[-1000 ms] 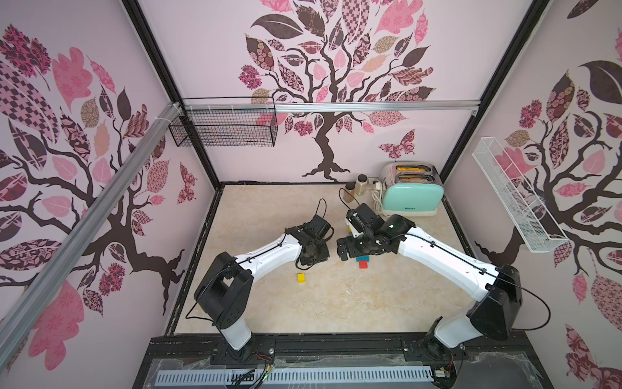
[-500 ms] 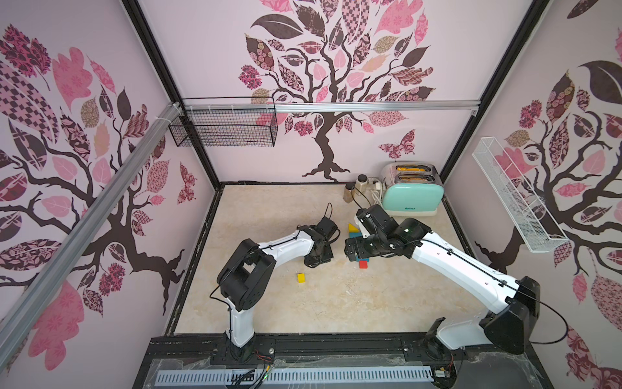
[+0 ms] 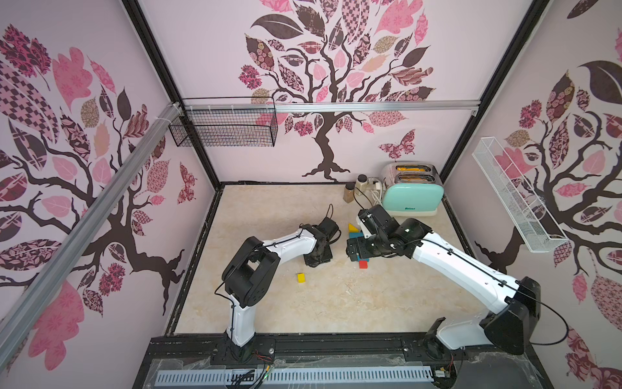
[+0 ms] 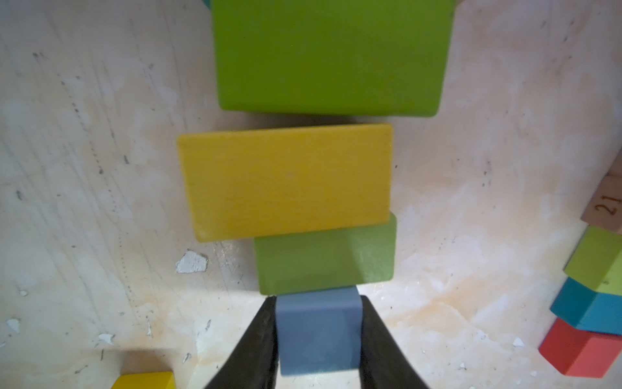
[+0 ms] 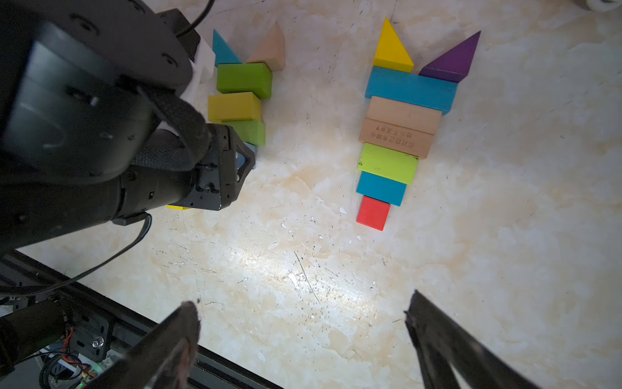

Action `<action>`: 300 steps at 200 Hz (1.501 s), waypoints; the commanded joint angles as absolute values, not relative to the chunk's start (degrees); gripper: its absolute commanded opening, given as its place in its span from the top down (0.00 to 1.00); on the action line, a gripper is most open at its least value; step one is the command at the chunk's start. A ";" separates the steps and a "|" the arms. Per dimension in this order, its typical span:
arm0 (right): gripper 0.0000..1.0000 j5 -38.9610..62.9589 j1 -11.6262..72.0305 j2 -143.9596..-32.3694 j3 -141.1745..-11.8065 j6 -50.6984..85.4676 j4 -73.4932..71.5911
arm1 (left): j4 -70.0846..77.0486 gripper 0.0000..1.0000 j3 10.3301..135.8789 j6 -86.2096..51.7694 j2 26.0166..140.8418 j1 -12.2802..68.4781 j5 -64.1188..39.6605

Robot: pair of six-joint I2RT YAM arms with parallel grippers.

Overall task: Assemble a carrot with building blocks
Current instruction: Assemble the building block at the center of the board, then pick up the building block from the center of the board.

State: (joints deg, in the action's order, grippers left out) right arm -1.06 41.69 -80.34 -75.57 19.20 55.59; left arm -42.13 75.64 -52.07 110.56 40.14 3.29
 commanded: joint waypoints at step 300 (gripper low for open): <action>0.01 3.97 41.41 -80.34 -75.67 19.15 53.82 | -38.36 0.58 52.88 -51.50 94.46 40.34 4.53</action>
State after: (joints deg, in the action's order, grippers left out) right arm 4.03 41.69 -80.16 -75.57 19.05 54.35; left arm -40.32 52.69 -52.27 93.58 40.14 4.60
